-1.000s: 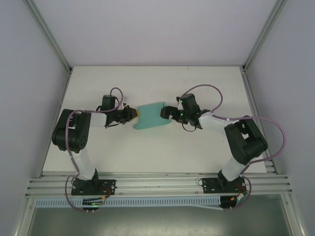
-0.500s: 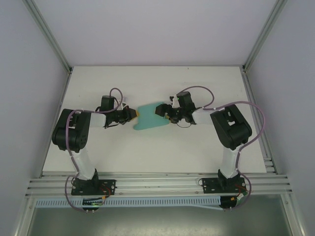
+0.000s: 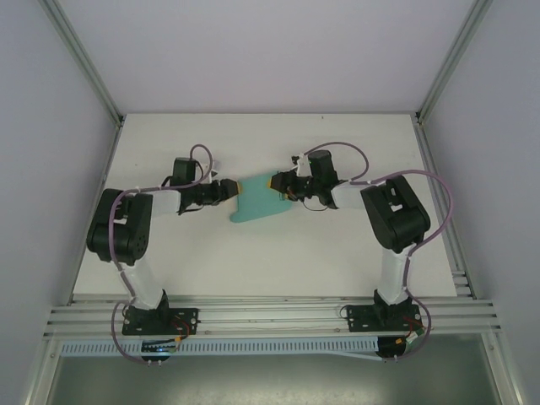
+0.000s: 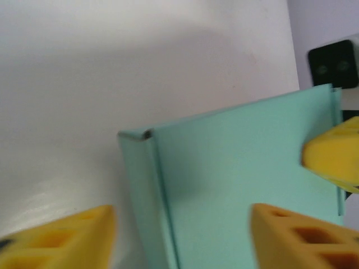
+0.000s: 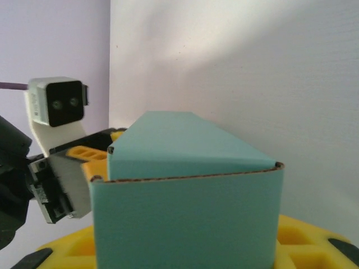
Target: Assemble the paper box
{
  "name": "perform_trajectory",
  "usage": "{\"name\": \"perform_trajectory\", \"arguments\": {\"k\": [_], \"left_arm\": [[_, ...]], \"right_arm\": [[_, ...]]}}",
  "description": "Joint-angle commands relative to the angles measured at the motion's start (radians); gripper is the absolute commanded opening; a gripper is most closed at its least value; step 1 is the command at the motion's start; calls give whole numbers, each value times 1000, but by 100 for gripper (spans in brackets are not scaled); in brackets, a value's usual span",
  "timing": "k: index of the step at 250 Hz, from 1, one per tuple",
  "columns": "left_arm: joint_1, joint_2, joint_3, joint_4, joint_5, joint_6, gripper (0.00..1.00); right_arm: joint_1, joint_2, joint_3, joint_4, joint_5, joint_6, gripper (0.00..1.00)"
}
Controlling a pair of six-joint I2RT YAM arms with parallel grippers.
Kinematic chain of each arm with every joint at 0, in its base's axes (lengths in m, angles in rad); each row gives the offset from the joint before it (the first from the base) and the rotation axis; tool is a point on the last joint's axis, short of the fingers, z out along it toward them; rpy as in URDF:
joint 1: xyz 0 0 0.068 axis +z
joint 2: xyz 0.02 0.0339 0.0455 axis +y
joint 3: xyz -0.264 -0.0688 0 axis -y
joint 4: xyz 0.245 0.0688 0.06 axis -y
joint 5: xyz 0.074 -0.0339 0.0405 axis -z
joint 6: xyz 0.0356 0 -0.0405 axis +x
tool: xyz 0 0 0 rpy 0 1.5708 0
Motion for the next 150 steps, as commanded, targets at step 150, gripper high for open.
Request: {"name": "perform_trajectory", "arguments": {"k": [150], "left_arm": [[-562,-147,363,-310,-598,1304,99]], "right_arm": [[-256,-220,95,-557,-149,171,32]]}}
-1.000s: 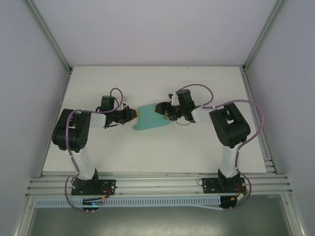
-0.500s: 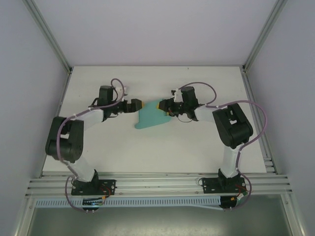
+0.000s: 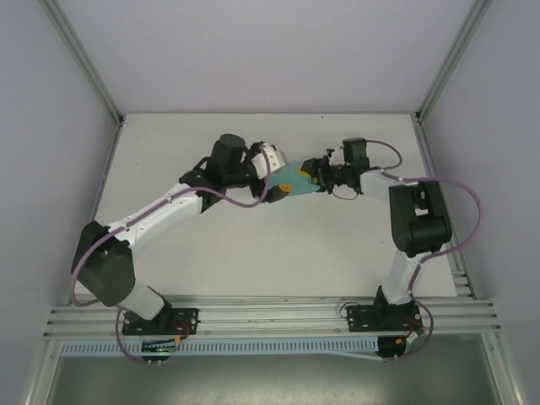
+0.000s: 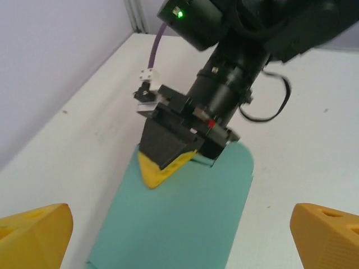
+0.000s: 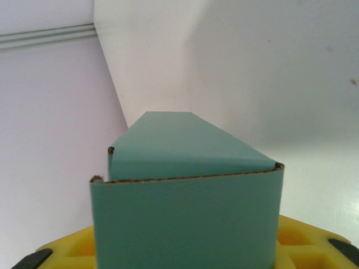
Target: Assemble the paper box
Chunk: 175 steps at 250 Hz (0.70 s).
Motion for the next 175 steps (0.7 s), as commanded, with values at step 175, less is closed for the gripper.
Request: {"name": "perform_trajectory", "arguments": {"k": [175], "left_arm": [[-113,143,-147,284,-427,439,99]], "right_arm": [[-32,-143,23,-455,-140,167,35]]}}
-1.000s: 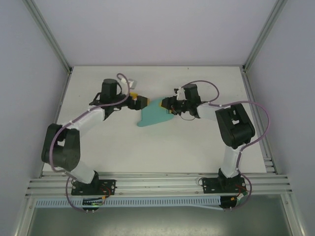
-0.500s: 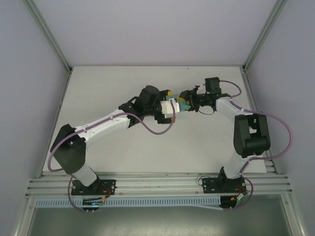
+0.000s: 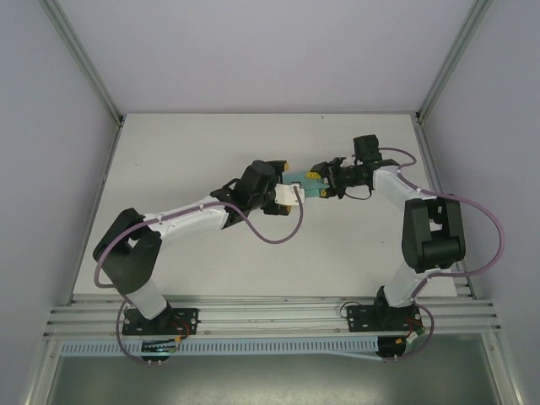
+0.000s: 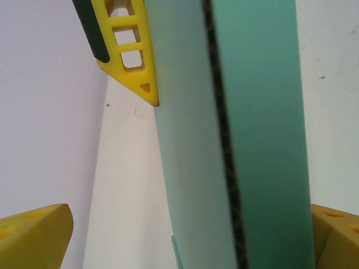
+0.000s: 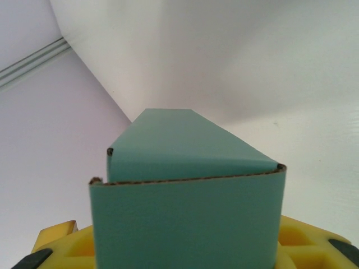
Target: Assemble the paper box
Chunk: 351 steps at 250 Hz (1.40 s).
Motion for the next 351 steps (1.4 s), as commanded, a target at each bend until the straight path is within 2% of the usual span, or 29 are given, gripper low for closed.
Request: {"name": "perform_trajectory", "arguments": {"k": [1,34,74,133,197,229,272,337,351], "left_arm": [[9,8,-12,75,-33,22,99],[10,1,-15,45,30,-1,98],[14,3,-15,11,38,16,98],[44,-74,-26,-118,169,-24,98],[55,-80,-26,-122,171,-12,95],[54,-60,-29,-64,154,0,87],[55,-46,-26,-17,138,8,76],[56,-26,-26,43,72,57,49],[56,-24,-27,41,72,59,47]], "right_arm": [[10,-21,-18,-62,-106,58,35],[10,-33,-51,108,-133,188,34],[10,-47,-18,42,-145,155,33],[2,-70,-6,49,-159,157,33],[4,-92,-4,68,-155,188,33],[9,-102,-25,133,-160,235,32],[23,-91,-22,117,-176,234,32],[34,-104,-39,117,-193,226,35],[34,-111,-44,120,-193,220,35]]}}
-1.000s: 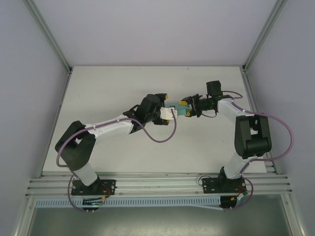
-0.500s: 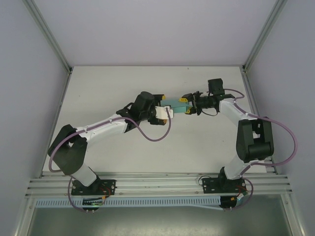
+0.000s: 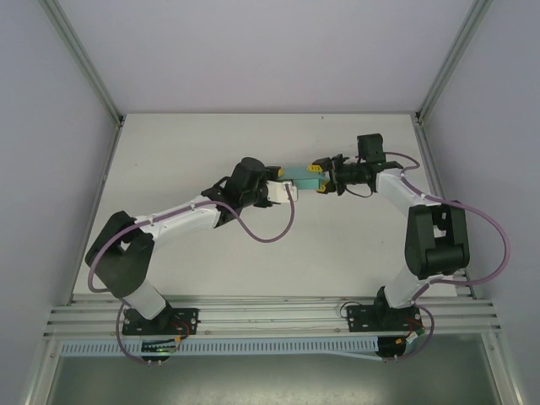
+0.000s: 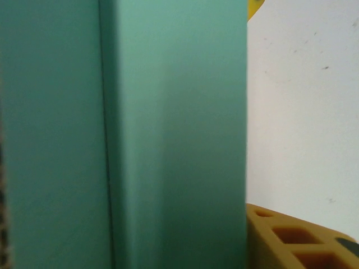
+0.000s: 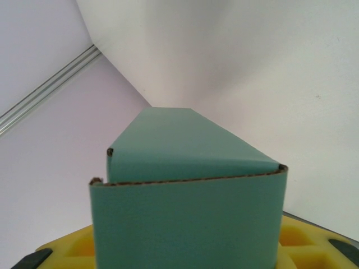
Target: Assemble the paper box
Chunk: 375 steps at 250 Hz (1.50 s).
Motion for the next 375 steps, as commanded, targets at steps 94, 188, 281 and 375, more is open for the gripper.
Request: {"name": "perform_trajectory", "arguments": {"k": [94,188,281,375], "left_arm": [[7,-40,42,-114,55,-3,35],[53,-2,213,-750,229,-51,33],[141,251,458,-985,303,-179,35],[143,354,514,-1012,310,-173,37]], "right_arm": [[-7,-122,-1,-143,-29,-177,99],[-159,-445,-97,-142,606,-732,99],[-253,-632,-299,64,660,-912,99],[2,-586,-324,45,372,-1342,90]]}}
